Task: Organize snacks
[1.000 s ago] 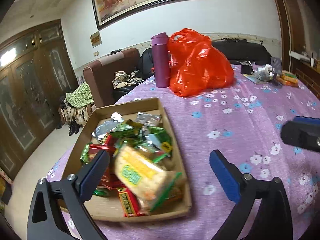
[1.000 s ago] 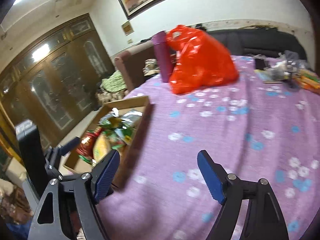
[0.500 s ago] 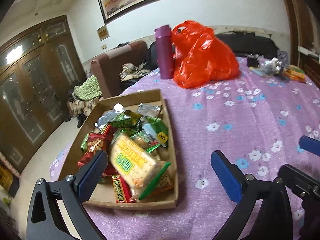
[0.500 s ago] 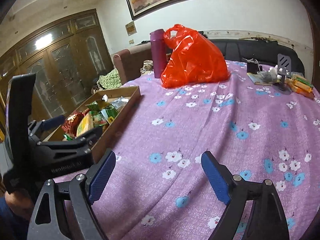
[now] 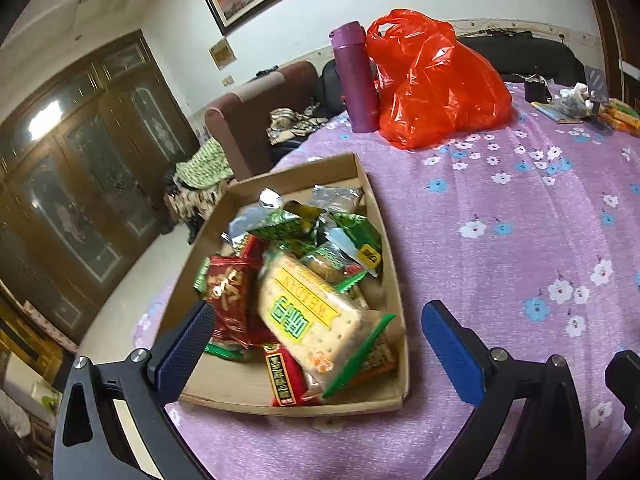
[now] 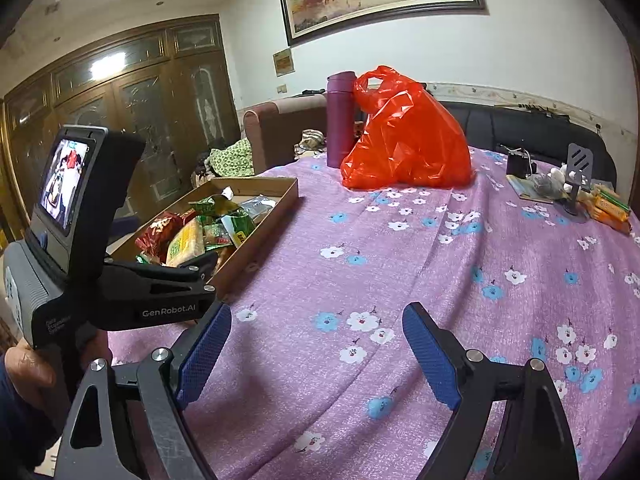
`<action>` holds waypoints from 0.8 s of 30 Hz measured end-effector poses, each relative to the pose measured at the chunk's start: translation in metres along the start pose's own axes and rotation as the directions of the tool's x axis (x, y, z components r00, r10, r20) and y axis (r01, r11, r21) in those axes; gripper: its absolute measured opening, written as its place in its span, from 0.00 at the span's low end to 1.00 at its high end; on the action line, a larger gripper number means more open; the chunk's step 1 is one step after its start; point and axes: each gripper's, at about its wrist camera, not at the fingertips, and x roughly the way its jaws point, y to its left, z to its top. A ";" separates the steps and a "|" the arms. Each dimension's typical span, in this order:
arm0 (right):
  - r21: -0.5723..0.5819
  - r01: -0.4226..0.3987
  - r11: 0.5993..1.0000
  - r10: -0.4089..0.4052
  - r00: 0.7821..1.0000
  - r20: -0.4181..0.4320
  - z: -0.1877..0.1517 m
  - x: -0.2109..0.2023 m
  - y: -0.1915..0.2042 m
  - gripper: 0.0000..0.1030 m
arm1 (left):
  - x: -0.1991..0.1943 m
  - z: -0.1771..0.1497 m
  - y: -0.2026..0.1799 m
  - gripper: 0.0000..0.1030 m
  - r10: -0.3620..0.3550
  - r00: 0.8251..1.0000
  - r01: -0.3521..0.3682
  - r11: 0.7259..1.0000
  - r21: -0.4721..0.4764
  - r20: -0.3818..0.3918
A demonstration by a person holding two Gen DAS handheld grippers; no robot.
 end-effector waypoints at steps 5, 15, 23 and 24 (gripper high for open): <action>0.005 0.004 1.000 -0.004 1.000 -0.008 0.000 0.002 -0.001 0.88 | -0.002 -0.001 -0.001 1.00 0.017 1.000 -0.017 1.000 0.013 0.016; 0.004 0.013 1.000 -0.013 1.000 -0.011 0.000 0.002 -0.002 0.89 | 0.000 -0.002 0.000 1.00 0.037 0.999 -0.038 0.999 0.023 0.017; -0.003 0.016 1.000 -0.016 1.000 -0.010 -0.001 0.002 -0.002 0.89 | 0.000 -0.003 -0.002 1.00 0.035 0.999 -0.035 0.999 0.027 0.015; -0.002 0.017 1.000 -0.017 1.000 -0.011 -0.001 0.002 -0.002 0.89 | -0.001 -0.003 -0.002 1.00 0.039 0.999 -0.039 0.999 0.030 0.018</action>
